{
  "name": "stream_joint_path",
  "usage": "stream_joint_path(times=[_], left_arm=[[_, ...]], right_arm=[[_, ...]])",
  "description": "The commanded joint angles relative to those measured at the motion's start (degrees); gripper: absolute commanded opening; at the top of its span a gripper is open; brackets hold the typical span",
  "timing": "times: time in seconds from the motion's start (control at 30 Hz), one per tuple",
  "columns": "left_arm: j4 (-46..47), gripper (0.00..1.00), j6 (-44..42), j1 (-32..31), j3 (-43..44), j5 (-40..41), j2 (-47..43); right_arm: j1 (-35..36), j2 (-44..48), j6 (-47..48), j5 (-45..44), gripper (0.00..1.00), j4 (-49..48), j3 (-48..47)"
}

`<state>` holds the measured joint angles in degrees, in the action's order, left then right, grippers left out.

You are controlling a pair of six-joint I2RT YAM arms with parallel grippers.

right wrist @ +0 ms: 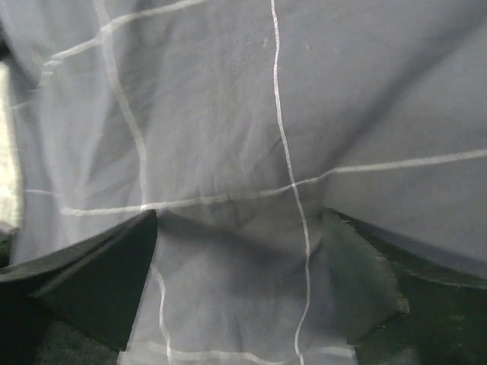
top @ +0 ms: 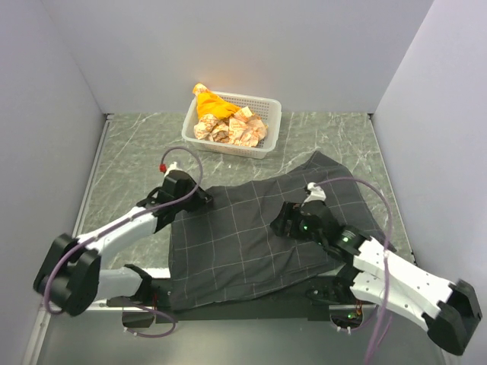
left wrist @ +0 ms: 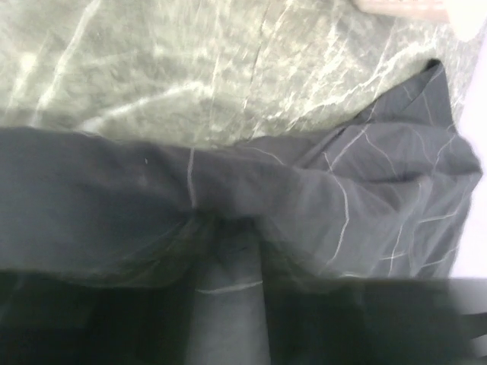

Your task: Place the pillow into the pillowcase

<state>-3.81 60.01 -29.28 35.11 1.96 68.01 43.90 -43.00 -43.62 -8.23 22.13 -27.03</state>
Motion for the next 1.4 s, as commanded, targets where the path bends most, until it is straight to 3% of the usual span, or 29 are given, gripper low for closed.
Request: stream_joint_path(times=[0.0,0.03,0.07,0.17,0.2,0.27,0.43,0.63,0.7,0.73,0.83,0.9,0.97,1.03,1.13,1.17,1.23,1.33,1.37], left_arm=[[7.50,0.07,-1.29,-0.08,4.08,-6.07,4.67],[7.42,0.02,-2.08,-0.08,5.30,-6.70,5.03],[6.11,0.01,-4.18,-0.08,6.97,-7.40,5.73],[-0.38,0.01,-7.53,0.01,18.72,-8.55,7.14],[-2.06,0.01,-8.06,0.36,20.85,-6.81,6.96],[-4.09,0.01,-9.21,1.50,26.03,-5.65,5.57],[-9.10,0.01,-9.29,9.22,30.80,-6.61,2.48],[-10.24,0.01,-9.30,16.80,30.72,-11.09,1.07],[-10.43,0.14,-8.25,16.10,27.40,-10.93,1.34],[-9.99,0.37,-5.80,15.48,24.77,-9.35,0.73],[-6.66,0.64,-1.32,14.42,10.21,-2.77,-4.27],[-5.42,0.70,0.02,14.42,3.58,-2.13,-7.35],[-2.27,0.78,0.99,14.51,-1.00,-0.11,-9.29],[0.63,0.83,0.55,14.60,-2.59,-1.42,-8.95],[3.37,0.86,-0.33,15.39,-1.02,-5.54,-3.52],[3.37,0.87,-0.33,15.74,-0.49,-5.99,-2.37],[5.74,0.90,-0.07,16.62,0.83,-7.48,0.53],[5.05,0.90,0.20,19.16,2.15,-9.24,2.74],[4.44,0.89,0.20,21.00,2.50,-9.60,2.92]], right_arm=[[-1.27,-5.94,0.72,1.73,0.82,-5.87,-0.48],[-2.32,-6.30,1.68,3.03,0.71,-6.13,-0.74],[-5.89,-6.48,2.04,4.17,0.41,-6.48,-1.01],[-16.07,-6.57,4.67,12.33,0.04,-7.28,-2.58],[-18.82,-6.65,5.90,14.19,0.00,-6.75,-3.46],[-22.61,-5.43,6.96,16.31,0.00,-4.30,-6.44],[-23.07,0.99,8.19,15.87,0.00,1.41,-10.06],[-22.81,5.30,6.26,19.74,0.00,-0.41,-4.36],[-22.81,5.30,6.17,20.09,0.00,-0.77,-1.64],[-22.63,5.56,6.00,20.27,0.00,-1.47,-0.50],[-22.46,7.32,5.30,21.58,0.00,-2.70,3.63],[-22.19,7.49,5.91,21.15,0.01,-1.75,3.65],[-20.35,7.93,6.52,19.40,0.11,-0.87,2.77],[-16.15,8.63,6.26,12.41,0.26,1.59,0.06],[-0.43,8.82,3.81,1.06,0.44,4.76,-5.03],[7.70,7.33,2.67,-4.72,0.47,4.85,-6.01],[14.34,4.44,2.66,-8.80,0.55,2.84,-8.47],[26.56,-6.88,5.55,-13.21,0.64,-0.77,-14.42],[29.11,-14.40,8.17,-14.43,0.66,-1.29,-16.72]])
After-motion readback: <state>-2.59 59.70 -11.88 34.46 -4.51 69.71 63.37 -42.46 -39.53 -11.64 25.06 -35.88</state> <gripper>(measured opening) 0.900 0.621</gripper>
